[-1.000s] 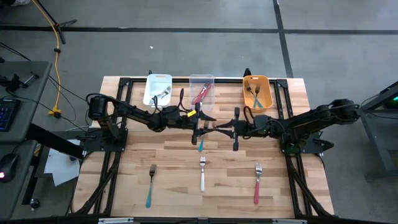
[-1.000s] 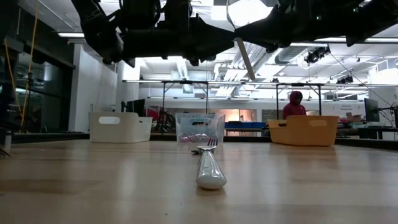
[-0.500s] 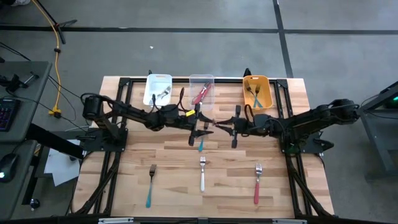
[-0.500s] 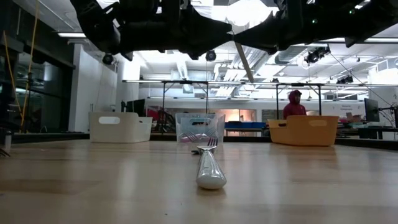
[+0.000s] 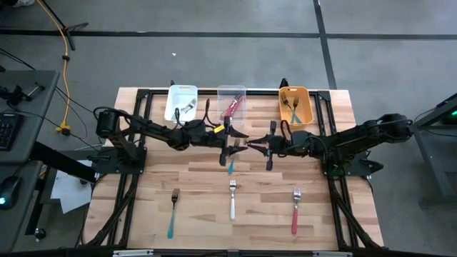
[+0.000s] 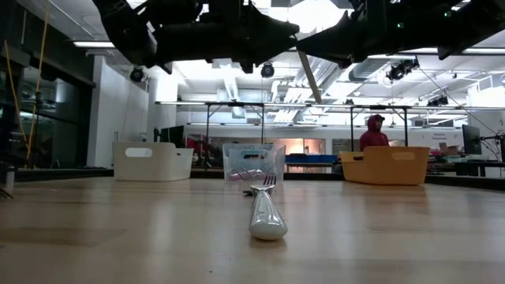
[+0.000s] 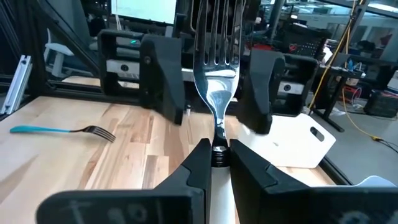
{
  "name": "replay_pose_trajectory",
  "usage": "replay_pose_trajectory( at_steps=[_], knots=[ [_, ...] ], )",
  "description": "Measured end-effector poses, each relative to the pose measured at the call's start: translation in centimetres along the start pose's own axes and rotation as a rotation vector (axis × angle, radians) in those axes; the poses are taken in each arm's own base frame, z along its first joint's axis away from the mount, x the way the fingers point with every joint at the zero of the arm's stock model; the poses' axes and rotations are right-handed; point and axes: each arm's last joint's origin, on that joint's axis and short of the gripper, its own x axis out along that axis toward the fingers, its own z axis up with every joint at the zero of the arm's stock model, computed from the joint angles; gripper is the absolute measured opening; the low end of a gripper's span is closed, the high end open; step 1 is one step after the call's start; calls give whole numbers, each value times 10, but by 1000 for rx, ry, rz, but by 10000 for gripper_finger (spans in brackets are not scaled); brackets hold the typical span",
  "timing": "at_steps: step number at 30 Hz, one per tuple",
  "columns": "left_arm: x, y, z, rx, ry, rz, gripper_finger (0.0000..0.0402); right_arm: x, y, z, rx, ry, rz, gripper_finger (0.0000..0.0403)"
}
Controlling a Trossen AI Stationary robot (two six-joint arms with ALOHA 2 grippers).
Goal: Sort silverware by color (type)
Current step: Put the top white fork into the white bin
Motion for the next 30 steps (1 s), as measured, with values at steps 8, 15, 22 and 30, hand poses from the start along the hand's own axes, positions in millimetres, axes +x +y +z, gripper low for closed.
replay_pose_trajectory(
  at_steps=[8,15,22,30],
  knots=[
    [10,-1,3,11,-17,-8,162,0,0,0,0,-1,3,32],
    [11,0,3,37,-13,0,55,0,0,2,4,-12,5,32],
    [11,0,2,44,-11,2,13,0,0,2,16,-10,4,36],
    [6,5,15,43,-2,19,12,0,-1,-2,26,27,-55,92]
  ],
)
